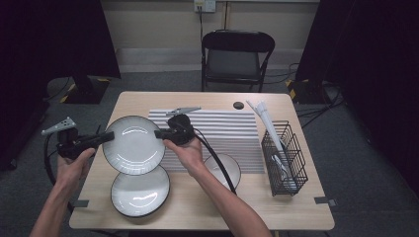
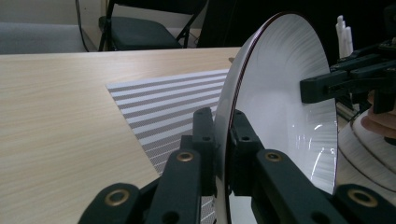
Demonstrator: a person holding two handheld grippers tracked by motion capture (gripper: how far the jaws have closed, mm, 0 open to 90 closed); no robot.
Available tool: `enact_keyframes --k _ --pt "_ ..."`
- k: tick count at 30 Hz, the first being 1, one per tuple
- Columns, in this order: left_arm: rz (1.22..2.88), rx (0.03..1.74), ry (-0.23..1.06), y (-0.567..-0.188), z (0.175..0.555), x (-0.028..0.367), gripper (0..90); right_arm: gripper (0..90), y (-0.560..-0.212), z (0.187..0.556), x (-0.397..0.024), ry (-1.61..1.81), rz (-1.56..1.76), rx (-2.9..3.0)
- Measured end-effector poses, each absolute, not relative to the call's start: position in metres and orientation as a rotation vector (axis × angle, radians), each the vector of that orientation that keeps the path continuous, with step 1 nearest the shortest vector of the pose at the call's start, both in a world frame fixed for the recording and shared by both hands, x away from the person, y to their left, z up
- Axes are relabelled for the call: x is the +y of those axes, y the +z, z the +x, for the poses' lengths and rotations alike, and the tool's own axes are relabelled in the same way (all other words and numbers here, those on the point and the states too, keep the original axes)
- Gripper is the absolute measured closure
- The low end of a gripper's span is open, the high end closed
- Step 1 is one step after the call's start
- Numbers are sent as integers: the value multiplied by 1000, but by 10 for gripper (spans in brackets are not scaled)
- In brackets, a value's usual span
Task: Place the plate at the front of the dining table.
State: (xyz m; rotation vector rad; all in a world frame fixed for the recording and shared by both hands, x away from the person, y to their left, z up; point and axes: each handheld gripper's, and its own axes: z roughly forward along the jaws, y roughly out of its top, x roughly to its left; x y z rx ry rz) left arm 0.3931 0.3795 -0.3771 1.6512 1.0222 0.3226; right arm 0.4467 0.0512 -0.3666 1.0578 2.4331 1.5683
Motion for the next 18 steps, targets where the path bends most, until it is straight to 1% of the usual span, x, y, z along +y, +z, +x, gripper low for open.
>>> enact_keyframes --k 3,11,18 --pt "1651 999 338 -373 394 374 843 852 -361 446 47 1559 1035 2426" --pt "1663 972 324 -365 404 353 843 850 -350 448 26 1550 1019 2394" --pt "1665 964 313 -366 411 339 840 848 -347 451 13 1521 1021 2399"
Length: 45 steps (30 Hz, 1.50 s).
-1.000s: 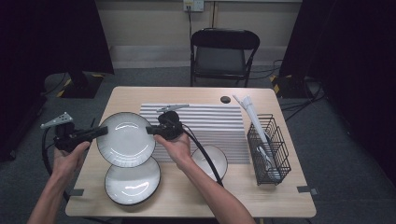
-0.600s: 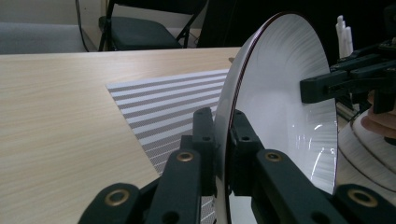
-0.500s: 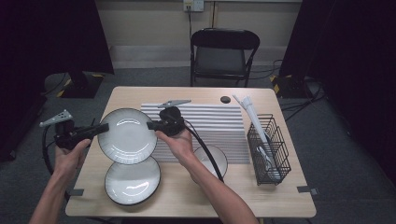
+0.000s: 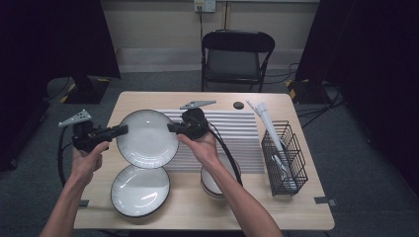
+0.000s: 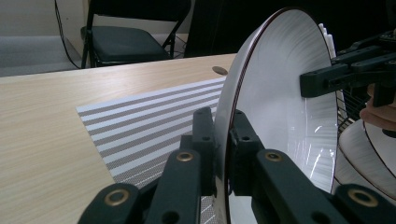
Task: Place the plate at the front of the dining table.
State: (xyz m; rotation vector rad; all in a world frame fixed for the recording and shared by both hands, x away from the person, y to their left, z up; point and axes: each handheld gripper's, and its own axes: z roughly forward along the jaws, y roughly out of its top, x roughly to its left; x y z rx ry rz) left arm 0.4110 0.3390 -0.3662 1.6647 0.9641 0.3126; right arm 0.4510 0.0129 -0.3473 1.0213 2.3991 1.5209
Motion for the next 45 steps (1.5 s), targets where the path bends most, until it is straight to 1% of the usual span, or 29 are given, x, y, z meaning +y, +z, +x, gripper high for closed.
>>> enact_keyframes --k 15,21,31,41,45 --pt "1676 906 275 -360 423 315 835 828 -340 451 -10 1545 1002 2382" --pt "1679 896 222 -365 433 307 835 838 -342 454 -21 1561 1017 2379" --pt "1697 886 173 -372 446 289 838 837 -348 461 -43 1588 1063 2345" --pt "1713 883 136 -381 455 280 835 840 -352 462 -51 1553 1054 2337" --pt "1706 888 122 -384 459 279 820 841 -355 464 -51 1543 1063 2329"
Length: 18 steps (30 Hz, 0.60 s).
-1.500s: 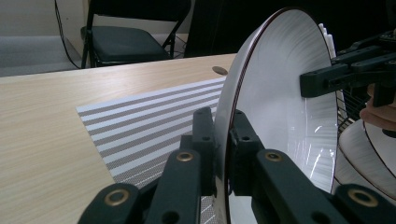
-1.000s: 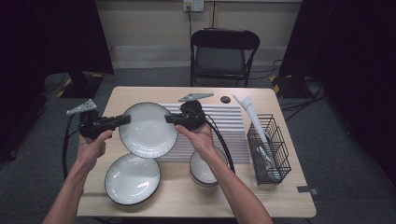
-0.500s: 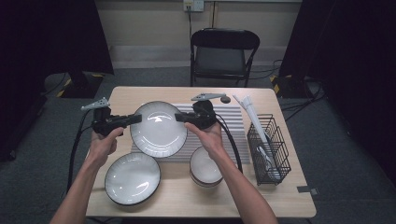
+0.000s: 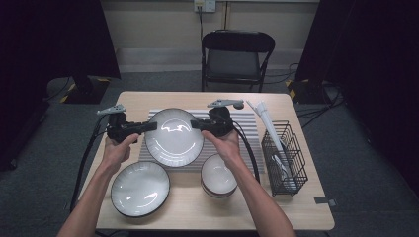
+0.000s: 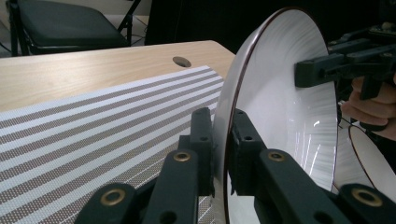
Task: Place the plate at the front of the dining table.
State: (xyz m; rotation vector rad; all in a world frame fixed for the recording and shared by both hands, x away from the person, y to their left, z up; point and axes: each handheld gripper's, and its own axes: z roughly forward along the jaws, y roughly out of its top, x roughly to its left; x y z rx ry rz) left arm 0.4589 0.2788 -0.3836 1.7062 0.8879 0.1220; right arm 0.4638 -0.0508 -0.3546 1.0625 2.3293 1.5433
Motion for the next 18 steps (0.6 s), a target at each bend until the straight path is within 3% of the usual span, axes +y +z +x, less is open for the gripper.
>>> enact_keyframes --k 18 --pt "1739 865 87 -390 469 261 780 847 -362 473 -61 1558 1131 2340"
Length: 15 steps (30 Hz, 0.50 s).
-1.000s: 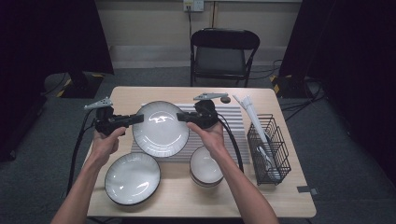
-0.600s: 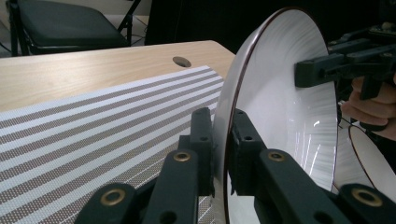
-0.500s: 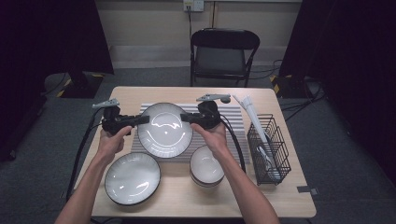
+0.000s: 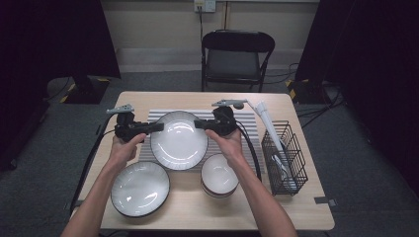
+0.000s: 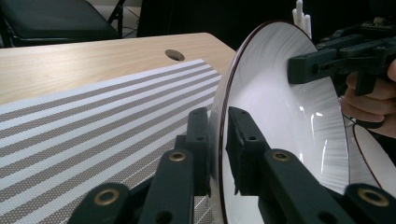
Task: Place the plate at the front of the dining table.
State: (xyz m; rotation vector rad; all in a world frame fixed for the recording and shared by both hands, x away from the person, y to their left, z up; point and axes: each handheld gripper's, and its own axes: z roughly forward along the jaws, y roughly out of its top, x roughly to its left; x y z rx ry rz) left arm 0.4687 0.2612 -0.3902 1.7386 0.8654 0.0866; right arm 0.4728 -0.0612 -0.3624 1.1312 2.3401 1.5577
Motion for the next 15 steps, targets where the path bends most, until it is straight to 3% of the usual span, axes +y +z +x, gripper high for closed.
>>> enact_keyframes --k 15 --pt "1738 886 74 -398 478 256 804 852 -366 486 -68 1517 1197 2370"
